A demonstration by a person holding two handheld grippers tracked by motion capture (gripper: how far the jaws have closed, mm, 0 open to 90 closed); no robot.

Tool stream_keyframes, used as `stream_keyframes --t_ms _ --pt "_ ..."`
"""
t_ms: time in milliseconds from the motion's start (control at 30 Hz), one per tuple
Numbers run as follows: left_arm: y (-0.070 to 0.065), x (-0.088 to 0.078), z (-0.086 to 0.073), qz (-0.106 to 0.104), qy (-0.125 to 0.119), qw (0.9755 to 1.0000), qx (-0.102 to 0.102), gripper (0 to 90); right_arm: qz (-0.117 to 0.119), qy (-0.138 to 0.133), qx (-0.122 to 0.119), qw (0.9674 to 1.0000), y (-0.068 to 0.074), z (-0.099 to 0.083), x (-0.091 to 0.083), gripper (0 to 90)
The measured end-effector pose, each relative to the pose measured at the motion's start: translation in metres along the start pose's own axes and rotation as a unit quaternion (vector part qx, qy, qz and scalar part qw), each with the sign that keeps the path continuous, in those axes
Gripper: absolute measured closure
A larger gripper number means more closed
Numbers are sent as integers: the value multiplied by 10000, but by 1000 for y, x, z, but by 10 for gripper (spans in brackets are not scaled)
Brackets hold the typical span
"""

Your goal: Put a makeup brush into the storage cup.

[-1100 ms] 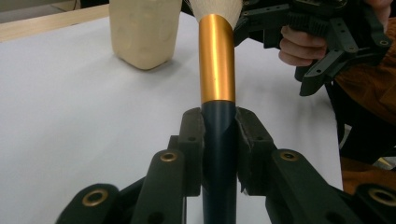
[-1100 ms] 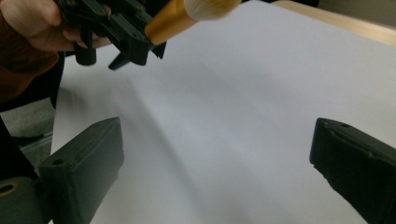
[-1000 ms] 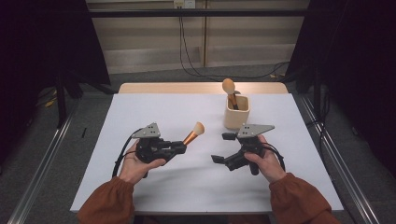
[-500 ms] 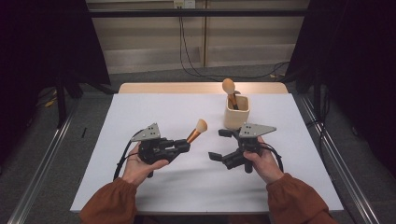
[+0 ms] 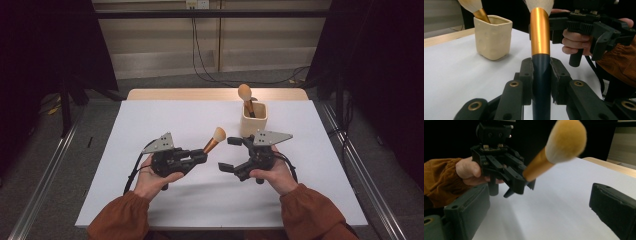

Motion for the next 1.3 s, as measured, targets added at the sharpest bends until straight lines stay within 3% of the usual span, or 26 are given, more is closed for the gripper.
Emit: stream_keyframes --t_ms 233,467,633,933,1300 --pt "-1 2 0 -27 -13 10000 17 744 -16 -7 156 9999 -2 3 10 46" --pt "0 3 -2 -11 12 10000 56 744 95 5 421 9991 -6 0 17 281" --pt "-1 7 -4 -41 55 10000 42 744 92 -122 633 9979 -10 1 16 383" --pt "-1 9 -6 -51 104 9999 54 744 290 -171 896 9954 -8 0 18 606" --pt "1 15 -12 -5 231 9996 135 737 512 -280 1206 9910 -6 1 19 716"
Point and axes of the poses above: each handheld gripper's, and its own axes: x roughly forward along the jaws, z roughly out of its top, y roughly to its left, the point moved 9 cm from there along x, roughly forward along the jaws, and after that the axes turned 12 degrees about -x, right-handed, at the moved point
